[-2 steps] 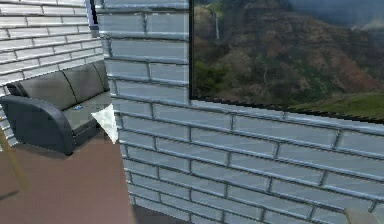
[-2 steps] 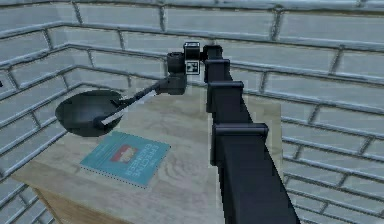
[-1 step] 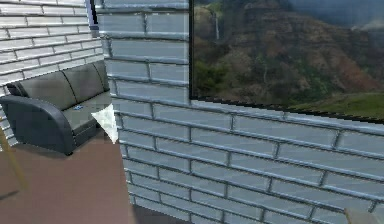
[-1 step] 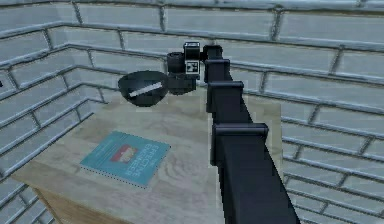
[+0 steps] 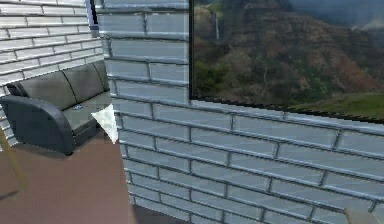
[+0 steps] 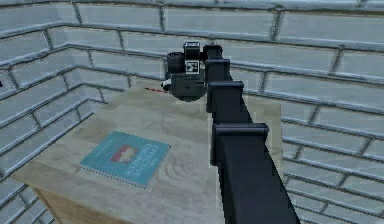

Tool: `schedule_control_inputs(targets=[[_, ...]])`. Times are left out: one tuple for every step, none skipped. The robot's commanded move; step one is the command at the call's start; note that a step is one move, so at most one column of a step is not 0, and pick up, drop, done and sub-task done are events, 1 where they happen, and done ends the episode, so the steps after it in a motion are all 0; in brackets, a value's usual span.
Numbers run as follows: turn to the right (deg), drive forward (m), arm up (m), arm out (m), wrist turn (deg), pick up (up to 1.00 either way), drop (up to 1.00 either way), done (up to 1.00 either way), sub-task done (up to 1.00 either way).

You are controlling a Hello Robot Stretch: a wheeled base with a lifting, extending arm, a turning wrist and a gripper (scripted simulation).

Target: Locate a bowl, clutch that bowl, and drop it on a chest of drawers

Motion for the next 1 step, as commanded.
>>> schedule_control_inputs(targets=[[0.0,0.00,-0.12,0.00,0.0,0.00,0.00,0.00,0.00]])
